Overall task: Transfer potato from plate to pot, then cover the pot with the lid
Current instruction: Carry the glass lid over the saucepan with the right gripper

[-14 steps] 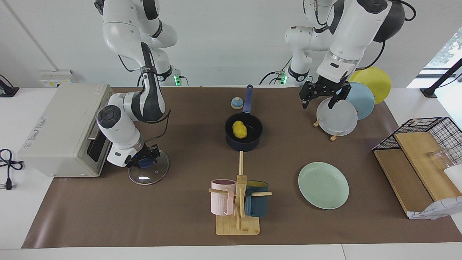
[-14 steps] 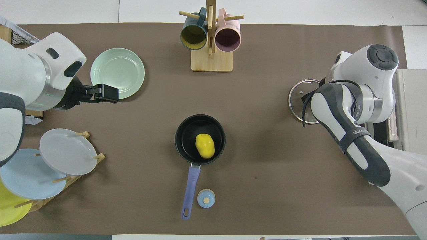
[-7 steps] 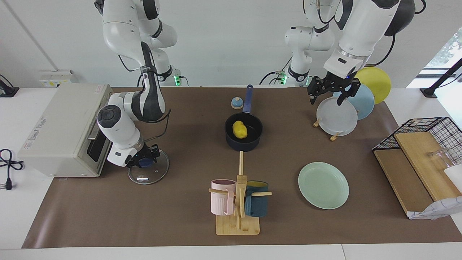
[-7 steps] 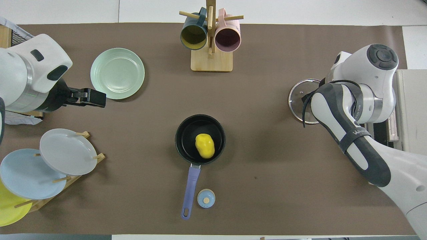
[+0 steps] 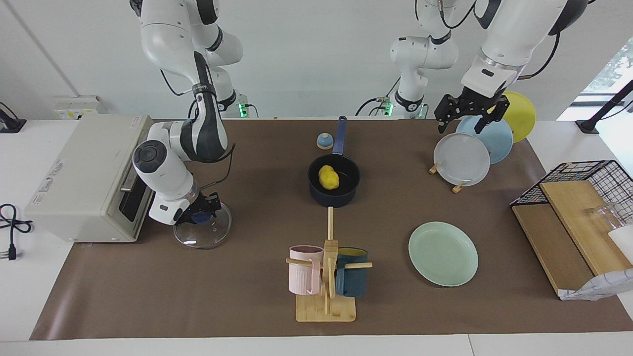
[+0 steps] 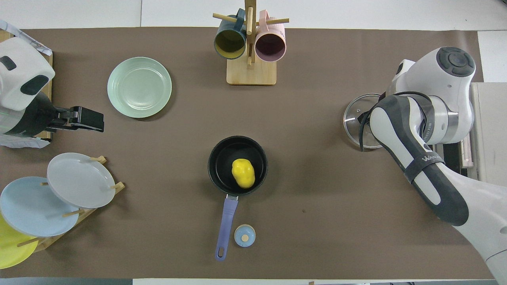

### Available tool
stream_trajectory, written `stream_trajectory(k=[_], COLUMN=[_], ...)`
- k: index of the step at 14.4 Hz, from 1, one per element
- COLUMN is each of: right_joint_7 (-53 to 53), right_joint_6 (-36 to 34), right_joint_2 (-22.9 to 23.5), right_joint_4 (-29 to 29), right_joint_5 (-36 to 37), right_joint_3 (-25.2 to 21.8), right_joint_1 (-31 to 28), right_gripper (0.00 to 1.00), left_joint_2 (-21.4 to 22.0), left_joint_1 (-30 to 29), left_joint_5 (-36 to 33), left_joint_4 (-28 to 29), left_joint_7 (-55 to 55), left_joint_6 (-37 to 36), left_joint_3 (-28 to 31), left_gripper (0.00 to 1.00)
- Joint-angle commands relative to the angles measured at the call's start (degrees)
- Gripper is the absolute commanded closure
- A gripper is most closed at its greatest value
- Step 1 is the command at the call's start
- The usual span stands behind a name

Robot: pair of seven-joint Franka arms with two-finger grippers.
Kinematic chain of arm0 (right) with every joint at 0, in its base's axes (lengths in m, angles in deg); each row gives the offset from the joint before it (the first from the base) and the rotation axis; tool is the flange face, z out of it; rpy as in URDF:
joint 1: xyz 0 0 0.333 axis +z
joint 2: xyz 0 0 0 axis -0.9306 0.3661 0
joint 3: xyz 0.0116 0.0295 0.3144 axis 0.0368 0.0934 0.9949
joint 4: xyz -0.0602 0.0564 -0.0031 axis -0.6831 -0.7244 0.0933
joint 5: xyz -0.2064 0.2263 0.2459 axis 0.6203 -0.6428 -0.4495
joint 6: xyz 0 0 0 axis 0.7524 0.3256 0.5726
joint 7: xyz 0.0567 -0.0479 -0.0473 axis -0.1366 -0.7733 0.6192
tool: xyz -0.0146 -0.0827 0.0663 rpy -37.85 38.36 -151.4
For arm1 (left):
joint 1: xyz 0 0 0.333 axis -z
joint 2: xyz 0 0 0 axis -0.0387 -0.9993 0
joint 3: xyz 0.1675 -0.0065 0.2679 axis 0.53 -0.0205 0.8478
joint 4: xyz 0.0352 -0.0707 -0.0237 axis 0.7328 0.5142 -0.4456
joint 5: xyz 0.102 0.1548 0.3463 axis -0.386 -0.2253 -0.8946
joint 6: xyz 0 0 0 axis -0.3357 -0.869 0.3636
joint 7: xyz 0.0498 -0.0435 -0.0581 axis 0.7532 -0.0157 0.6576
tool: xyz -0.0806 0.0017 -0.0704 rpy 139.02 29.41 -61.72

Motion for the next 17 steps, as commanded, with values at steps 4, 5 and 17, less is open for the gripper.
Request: stream_trajectory(k=[4,5,17], right_joint_7=[6.38,9.53,51.46], right_joint_6=[-8.93,-10.34,-6.94], right_joint_2=[-0.45,-0.45,-0.27], right_joint_4=[-6.99,-8.56,-14.82], right_joint_5=[-1.46,-1.55,-1.55], right_joint_3=[2.95,4.87,20.98], right_joint_1=[-0.11,-0.11,9.01], right_gripper=[0.6,0.6,0.6], left_joint_2=[-0.26,-0.26,-0.79], left_joint_1=[-2.96,-3.05,-5.42], left_joint_5=[-0.86,-0.69,0.45], left_joint_4=[-0.68,-0.68,-2.0], left_joint_7=[-0.92,-1.36,-3.55], left_joint_6=[-3.73,-3.74,-1.45], left_joint_3=[-2.89,-2.8,-2.98], left_gripper=[0.0,0.0,0.0])
